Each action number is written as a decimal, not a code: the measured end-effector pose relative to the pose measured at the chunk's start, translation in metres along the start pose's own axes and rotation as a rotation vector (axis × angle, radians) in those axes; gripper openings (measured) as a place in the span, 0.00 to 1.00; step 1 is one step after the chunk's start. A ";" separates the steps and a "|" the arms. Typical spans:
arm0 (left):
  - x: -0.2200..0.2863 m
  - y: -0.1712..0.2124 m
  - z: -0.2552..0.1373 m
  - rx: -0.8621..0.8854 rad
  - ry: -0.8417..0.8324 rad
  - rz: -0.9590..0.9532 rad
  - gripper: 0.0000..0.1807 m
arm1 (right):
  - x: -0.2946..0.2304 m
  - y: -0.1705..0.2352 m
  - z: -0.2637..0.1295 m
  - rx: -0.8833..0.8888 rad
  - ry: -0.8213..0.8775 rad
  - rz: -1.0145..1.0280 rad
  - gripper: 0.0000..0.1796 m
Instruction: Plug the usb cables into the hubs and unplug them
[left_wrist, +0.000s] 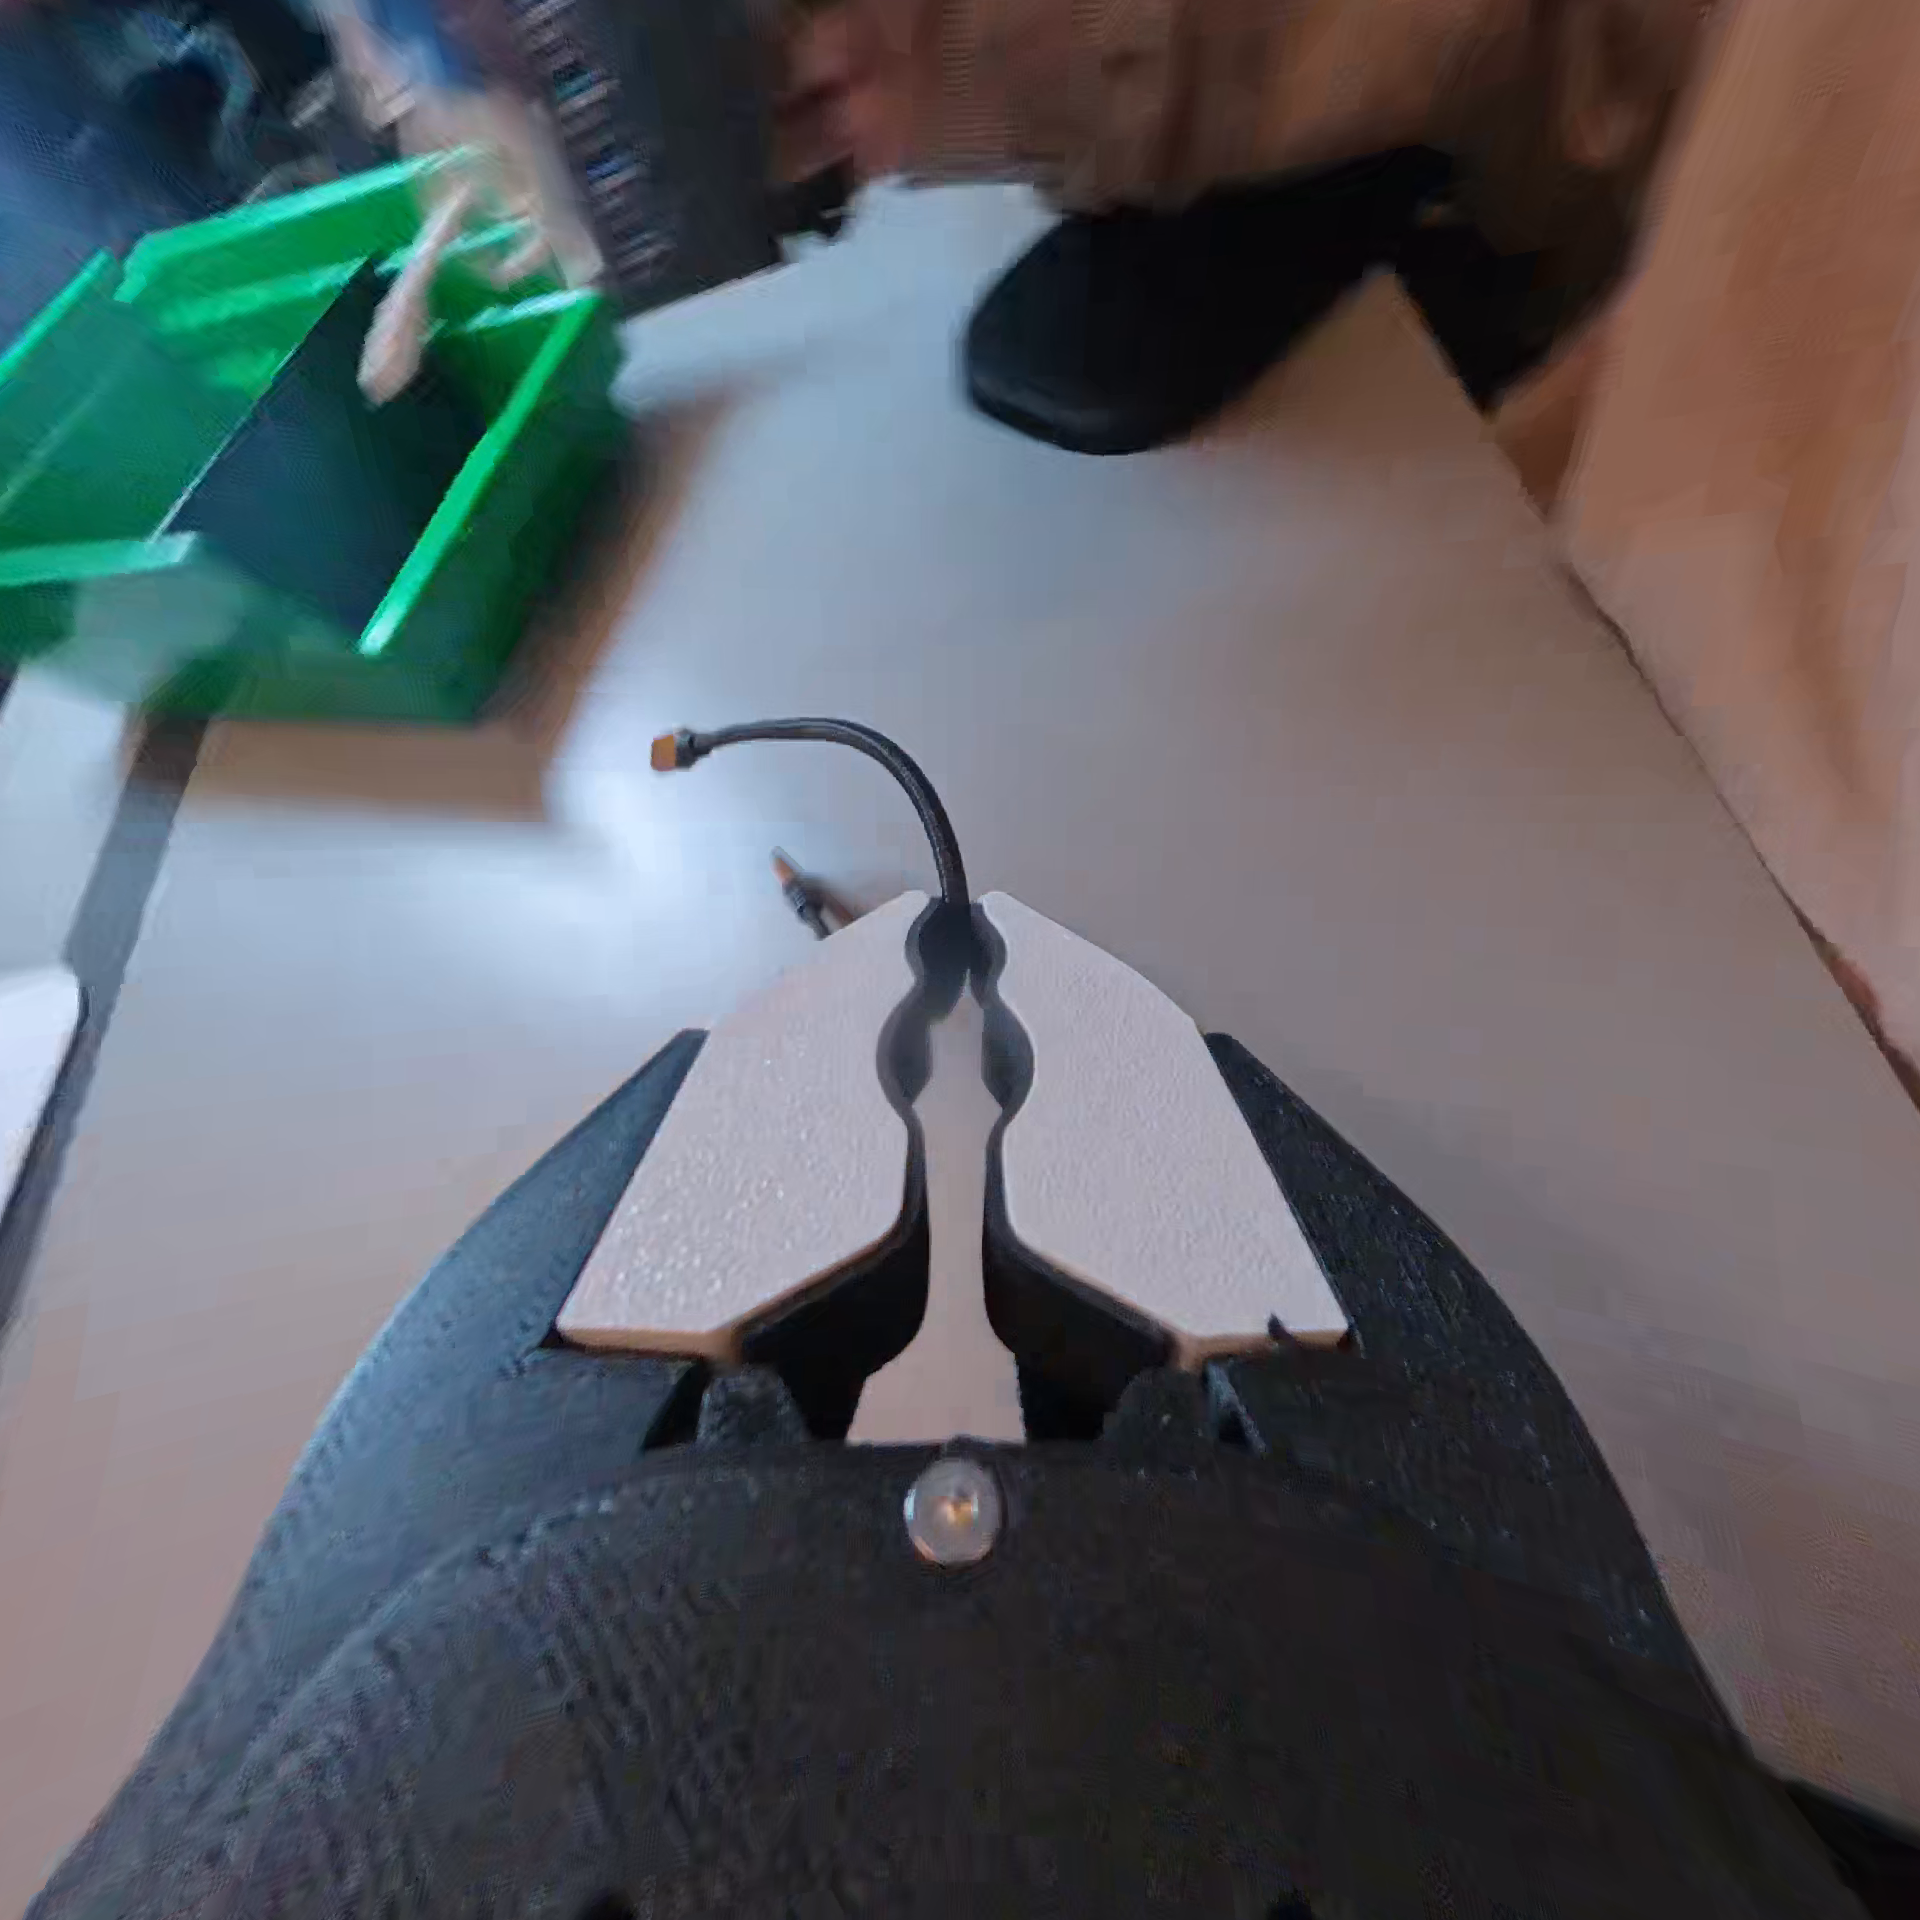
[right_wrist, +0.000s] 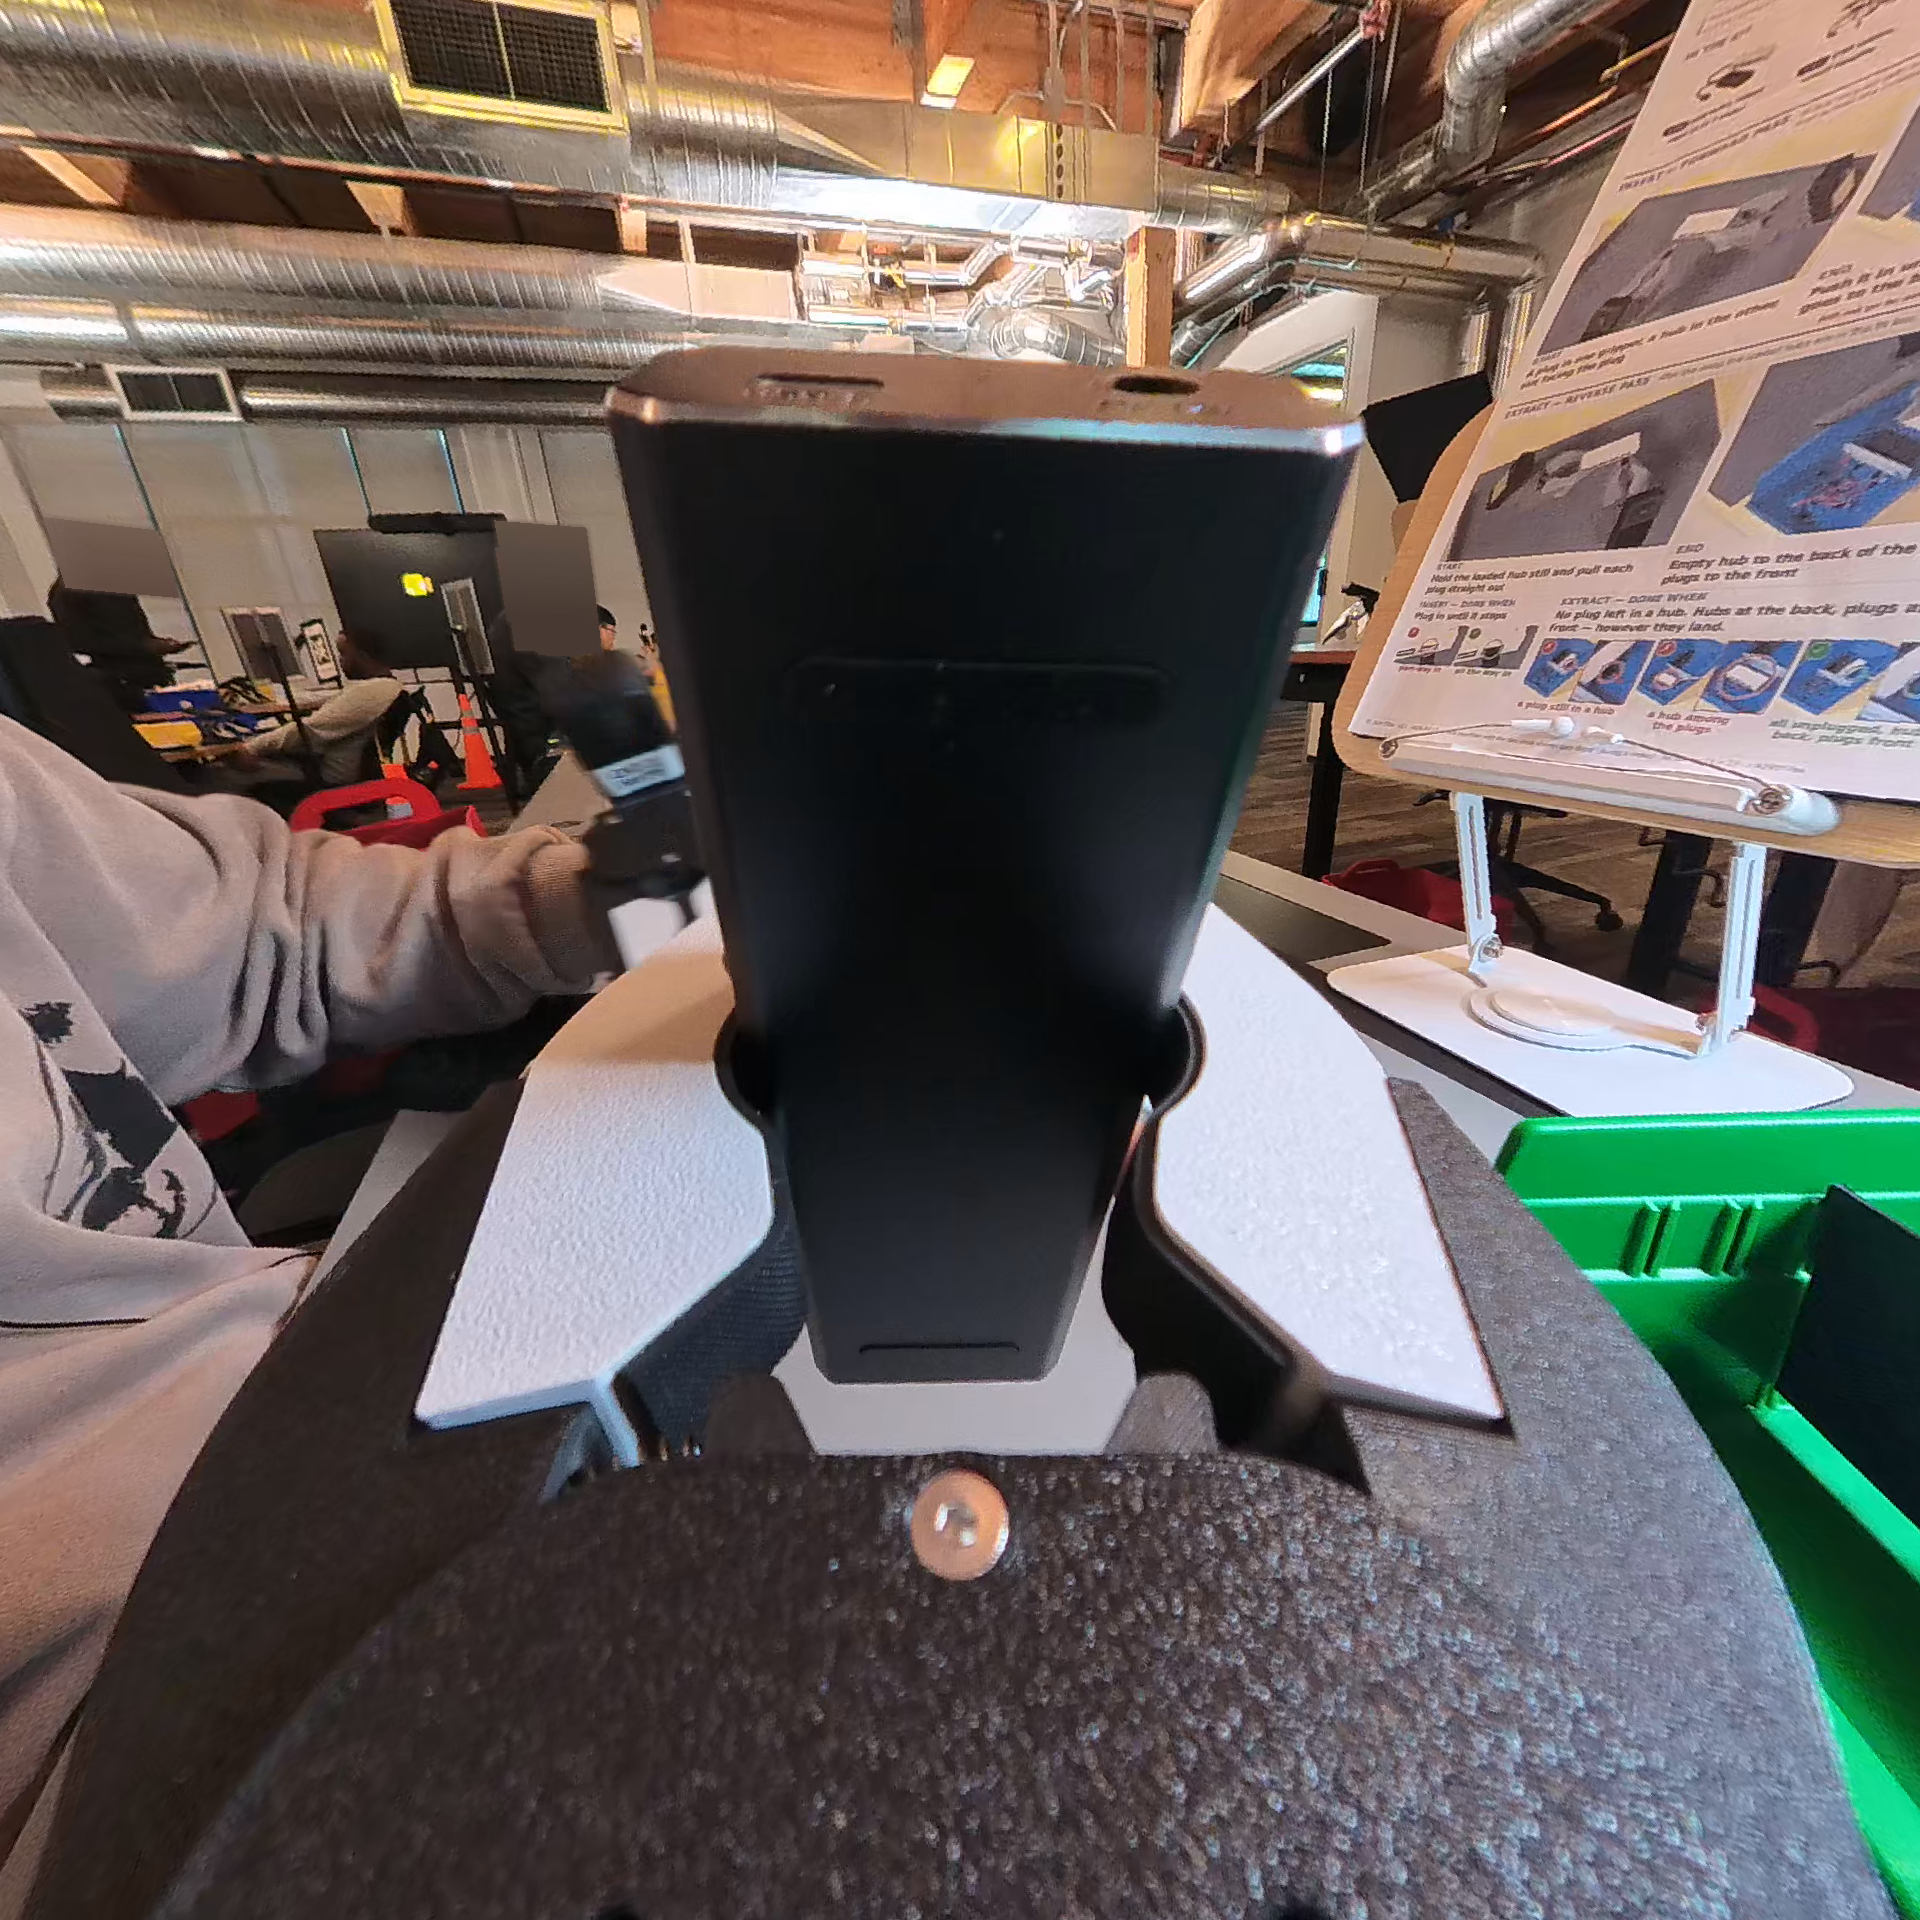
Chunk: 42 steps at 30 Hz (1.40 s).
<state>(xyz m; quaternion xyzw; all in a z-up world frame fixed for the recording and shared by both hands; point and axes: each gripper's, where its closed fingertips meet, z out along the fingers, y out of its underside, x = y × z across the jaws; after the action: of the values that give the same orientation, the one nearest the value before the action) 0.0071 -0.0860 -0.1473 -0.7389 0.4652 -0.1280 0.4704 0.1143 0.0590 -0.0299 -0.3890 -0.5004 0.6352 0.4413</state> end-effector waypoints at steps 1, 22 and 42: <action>0.018 -0.004 0.001 -0.009 0.049 0.100 0.02 | 0.001 0.000 -0.001 0.002 0.001 0.002 0.40; 0.018 0.016 0.087 -0.307 0.152 -0.238 0.18 | -0.003 0.006 0.003 -0.016 -0.027 0.009 0.40; 0.012 -0.026 0.073 0.031 0.177 -0.167 0.04 | -0.018 0.010 0.005 0.020 -0.166 0.093 0.40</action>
<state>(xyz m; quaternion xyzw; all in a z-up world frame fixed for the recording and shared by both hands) 0.0740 -0.0508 -0.1677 -0.7534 0.4396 -0.2387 0.4268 0.1138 0.0391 -0.0381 -0.3534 -0.5104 0.6900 0.3722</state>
